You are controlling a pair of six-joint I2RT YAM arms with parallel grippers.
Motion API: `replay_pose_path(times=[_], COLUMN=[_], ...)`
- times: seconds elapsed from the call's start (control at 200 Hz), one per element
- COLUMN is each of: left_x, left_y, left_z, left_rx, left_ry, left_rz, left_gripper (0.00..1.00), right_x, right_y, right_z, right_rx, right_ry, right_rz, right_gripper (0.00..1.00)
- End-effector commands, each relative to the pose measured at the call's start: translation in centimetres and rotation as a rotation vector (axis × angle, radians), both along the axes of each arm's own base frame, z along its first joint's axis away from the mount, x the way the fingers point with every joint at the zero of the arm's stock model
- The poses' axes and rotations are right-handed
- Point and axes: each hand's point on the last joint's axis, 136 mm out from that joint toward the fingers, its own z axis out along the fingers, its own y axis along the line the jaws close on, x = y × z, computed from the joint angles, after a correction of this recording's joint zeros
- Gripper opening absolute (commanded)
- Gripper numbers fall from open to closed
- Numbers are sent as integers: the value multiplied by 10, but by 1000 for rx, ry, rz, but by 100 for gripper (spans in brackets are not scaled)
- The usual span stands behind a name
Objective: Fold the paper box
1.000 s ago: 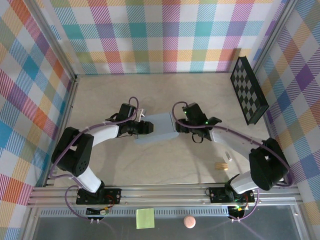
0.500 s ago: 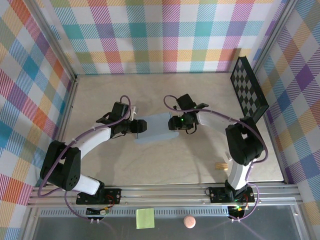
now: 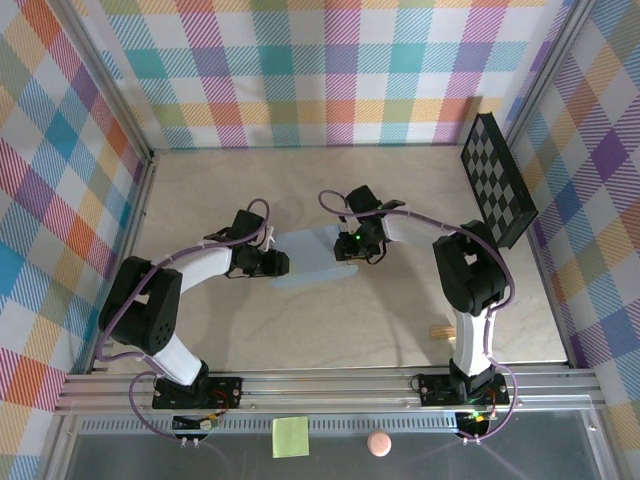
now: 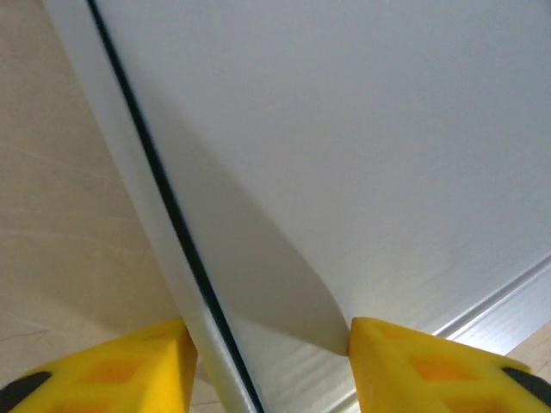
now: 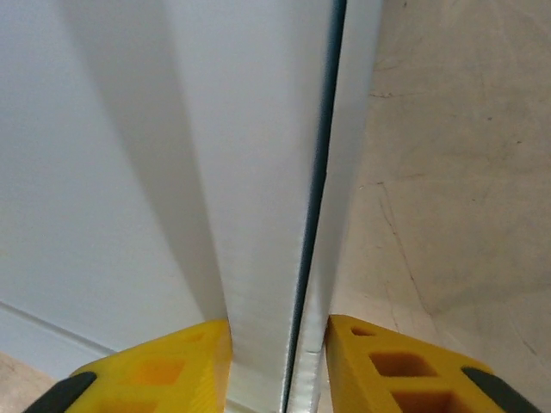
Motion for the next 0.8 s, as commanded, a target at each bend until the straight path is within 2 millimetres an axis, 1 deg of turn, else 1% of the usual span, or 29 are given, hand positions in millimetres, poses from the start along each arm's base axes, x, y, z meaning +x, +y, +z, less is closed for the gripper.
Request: replay_pose_path(times=[0.0,0.06,0.15,0.265,0.365,0.445,0.515,0.535,0.595,0.7,0.795], left_x=[-9,-10,-12,-15,-22,-33,-47,-44,-56,-77,-95], left_y=[-2,-6,-12,-24,-36,-40,-39,-41,-40,-39,-43], left_z=[-23,-22,-16,4,23,32,32,37,35,34,35], left_rx=[-3,-21,-50,-101,-150,-177,-184,-198,-200,-201,-225], left_ry=[80,88,83,51,24,21,32,0,8,13,29], left_rz=[-19,-29,-44,-75,-101,-105,-101,-98,-91,-88,-96], left_gripper=[36,31,27,25,25,24,23,23,23,24,24], right_x=[-25,-29,-35,-43,-56,-65,-74,-76,-84,-99,-113], right_y=[-14,-11,-3,4,10,8,4,2,-3,-13,-16], right_z=[-40,-39,-30,-13,4,13,17,18,21,20,19], right_rx=[-62,-37,18,66,74,70,65,64,53,12,11], right_ry=[138,151,156,149,125,108,106,105,96,88,103], right_rz=[3,2,7,11,33,31,20,17,9,1,3], right_gripper=[29,26,22,20,19,17,15,15,14,13,13])
